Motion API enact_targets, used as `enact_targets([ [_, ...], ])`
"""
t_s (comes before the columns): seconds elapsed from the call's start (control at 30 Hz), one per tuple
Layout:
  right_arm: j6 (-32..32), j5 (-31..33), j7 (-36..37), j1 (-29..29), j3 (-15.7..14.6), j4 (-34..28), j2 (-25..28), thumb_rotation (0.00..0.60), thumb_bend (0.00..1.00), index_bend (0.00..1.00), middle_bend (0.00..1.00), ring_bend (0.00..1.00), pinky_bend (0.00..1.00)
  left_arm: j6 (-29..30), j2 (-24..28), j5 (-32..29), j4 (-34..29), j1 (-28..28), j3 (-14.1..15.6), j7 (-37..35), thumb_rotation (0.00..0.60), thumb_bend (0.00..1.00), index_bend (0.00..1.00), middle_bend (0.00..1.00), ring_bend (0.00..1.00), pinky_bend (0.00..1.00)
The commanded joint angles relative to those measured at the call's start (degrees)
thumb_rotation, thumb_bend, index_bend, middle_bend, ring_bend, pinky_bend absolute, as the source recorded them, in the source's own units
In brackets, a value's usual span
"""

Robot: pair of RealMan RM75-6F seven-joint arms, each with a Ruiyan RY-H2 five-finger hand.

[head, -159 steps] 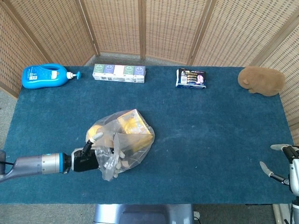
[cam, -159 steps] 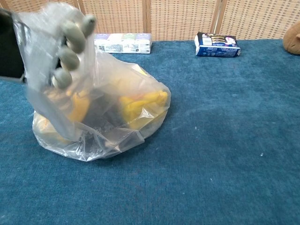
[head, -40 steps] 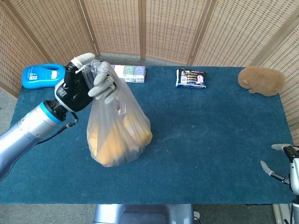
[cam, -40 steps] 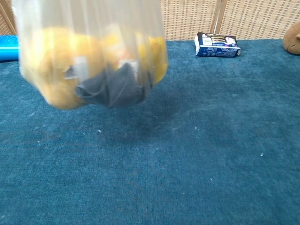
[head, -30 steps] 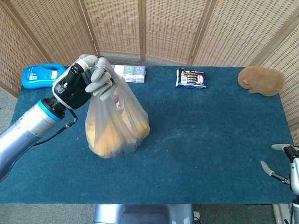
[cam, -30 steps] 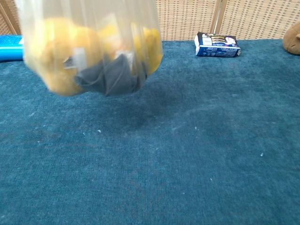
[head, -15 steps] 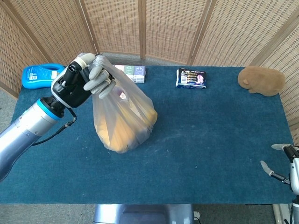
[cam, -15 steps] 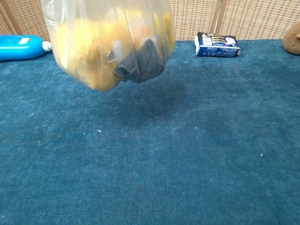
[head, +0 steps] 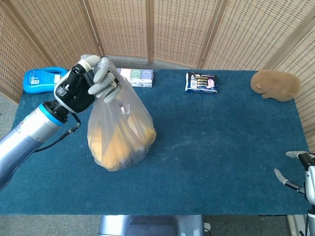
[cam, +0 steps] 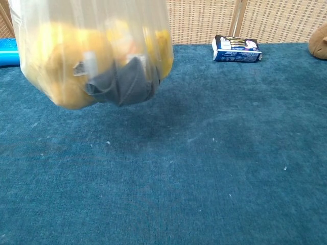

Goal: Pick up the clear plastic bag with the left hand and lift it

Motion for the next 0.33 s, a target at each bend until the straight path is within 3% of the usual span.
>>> enact_targets([
  [0.03, 0.0, 0.0, 0.0, 0.0, 0.0, 0.0, 0.0, 0.408, 0.27, 0.37, 0.41, 0.40, 0.25, -0.1, -0.1, 0.2, 0.0, 0.2, -0.3, 0.0, 0.299, 0.75, 0.75, 0.94, 0.86, 0.76],
  [0.33, 0.2, -0.1, -0.1, -0.1, 0.0, -0.1, 0.1, 0.405, 0.27, 0.37, 0.41, 0.40, 0.25, -0.4, -0.2, 0.7, -0.1, 0.9, -1.2, -0.2, 0.300, 0.75, 0.75, 0.94, 0.85, 0.76],
])
